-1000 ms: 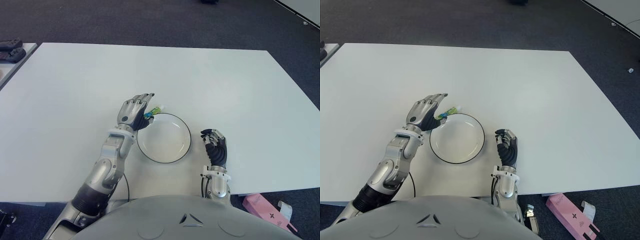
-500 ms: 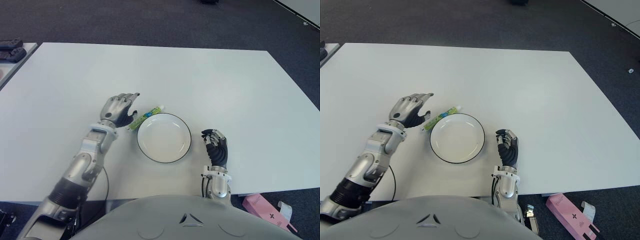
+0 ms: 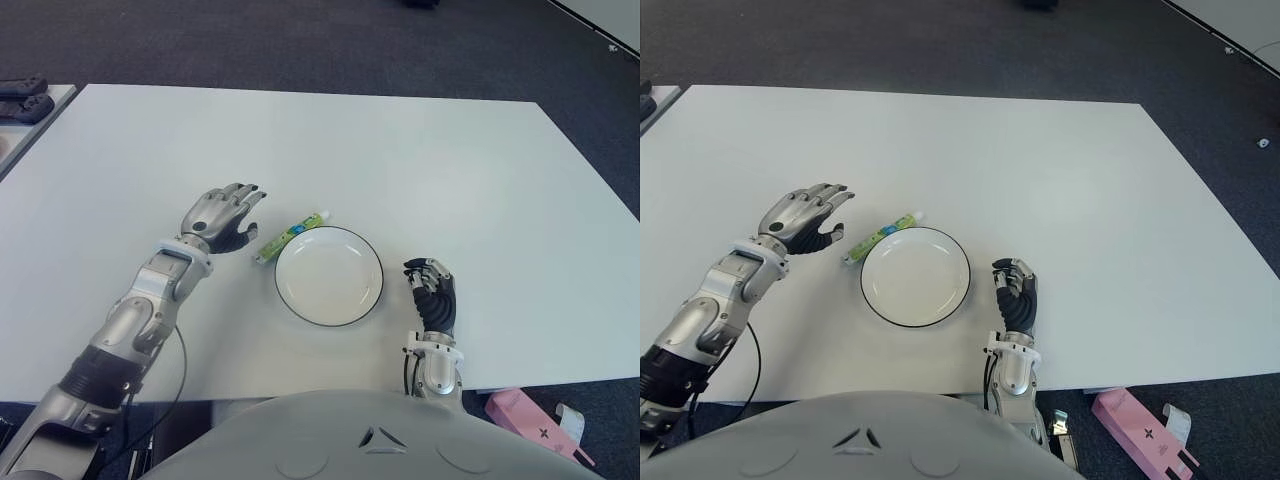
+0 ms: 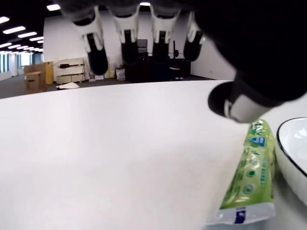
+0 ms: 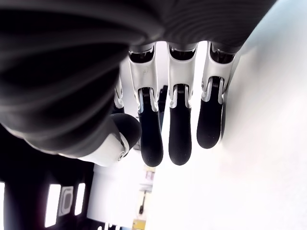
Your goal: Put the toothpaste on the table into the plate.
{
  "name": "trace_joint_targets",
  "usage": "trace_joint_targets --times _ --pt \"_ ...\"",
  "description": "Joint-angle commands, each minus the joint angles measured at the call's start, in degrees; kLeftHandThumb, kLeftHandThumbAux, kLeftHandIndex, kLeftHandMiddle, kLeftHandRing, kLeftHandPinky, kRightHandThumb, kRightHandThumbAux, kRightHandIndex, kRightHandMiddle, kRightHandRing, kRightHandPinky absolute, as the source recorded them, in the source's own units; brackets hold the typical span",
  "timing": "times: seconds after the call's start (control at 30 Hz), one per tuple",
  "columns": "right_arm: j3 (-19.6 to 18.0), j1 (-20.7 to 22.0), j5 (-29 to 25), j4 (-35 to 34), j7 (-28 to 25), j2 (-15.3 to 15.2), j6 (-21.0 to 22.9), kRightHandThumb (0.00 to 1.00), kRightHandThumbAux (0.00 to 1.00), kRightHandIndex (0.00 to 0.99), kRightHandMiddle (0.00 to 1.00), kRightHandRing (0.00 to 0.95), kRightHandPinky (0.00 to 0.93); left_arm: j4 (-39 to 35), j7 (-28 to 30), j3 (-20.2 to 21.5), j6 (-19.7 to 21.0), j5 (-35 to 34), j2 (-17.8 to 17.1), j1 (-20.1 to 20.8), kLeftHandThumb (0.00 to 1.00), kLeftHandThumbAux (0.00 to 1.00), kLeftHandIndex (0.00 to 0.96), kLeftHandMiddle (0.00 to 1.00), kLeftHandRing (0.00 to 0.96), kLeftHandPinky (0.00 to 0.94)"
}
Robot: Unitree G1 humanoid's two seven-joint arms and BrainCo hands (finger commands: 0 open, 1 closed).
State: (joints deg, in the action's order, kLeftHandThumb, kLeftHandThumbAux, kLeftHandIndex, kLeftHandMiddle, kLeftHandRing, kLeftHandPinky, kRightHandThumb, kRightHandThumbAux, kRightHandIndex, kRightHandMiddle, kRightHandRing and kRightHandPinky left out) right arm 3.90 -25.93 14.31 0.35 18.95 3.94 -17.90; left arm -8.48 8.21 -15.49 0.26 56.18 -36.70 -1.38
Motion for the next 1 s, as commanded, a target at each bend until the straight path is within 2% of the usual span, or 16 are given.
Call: trace_joint_targets --times 0.03,0.3,0.53,0.8,1.0 --pt "-0.14 0.03 0.03 0.79 -0.04 0.31 0.87 0.701 0.730 0.424 0.465 0.456 0.437 -0.31 2.72 0.96 -1.78 -1.79 -2.35 0.10 0.579 0.416 0.000 0.092 0.088 0.156" --pt "-0.02 -0.02 0.27 0.58 -0.18 0.28 1.24 0.701 0.731 0.423 0.461 0.451 0.437 1.74 3.78 4.55 -8.02 -9.26 -6.32 0.44 0.579 0.370 0.021 0.110 0.115 0.191" --pt "-0.07 -0.17 0.20 0.55 -0.12 0.38 1.30 0.702 0.731 0.424 0.461 0.449 0.432 2.54 5.74 6.41 -10.99 -14.35 -7.91 -0.08 0.596 0.353 0.028 0.122 0.144 0.227" --pt "-0.04 -0.23 0.04 0.88 -0.11 0.38 0.54 0.701 0.731 0.423 0.458 0.447 0.429 5.10 7.82 6.07 -18.40 -18.28 -11.36 0.15 0.610 0.322 0.080 0.147 0.171 0.245" --pt "-0.07 -0.22 0.04 1.10 -0.07 0.35 0.37 0.700 0.732 0.423 0.458 0.451 0.433 4.99 10.72 5.44 -21.03 -20.31 -12.34 -0.10 0.631 0.312 0.089 0.152 0.181 0.254"
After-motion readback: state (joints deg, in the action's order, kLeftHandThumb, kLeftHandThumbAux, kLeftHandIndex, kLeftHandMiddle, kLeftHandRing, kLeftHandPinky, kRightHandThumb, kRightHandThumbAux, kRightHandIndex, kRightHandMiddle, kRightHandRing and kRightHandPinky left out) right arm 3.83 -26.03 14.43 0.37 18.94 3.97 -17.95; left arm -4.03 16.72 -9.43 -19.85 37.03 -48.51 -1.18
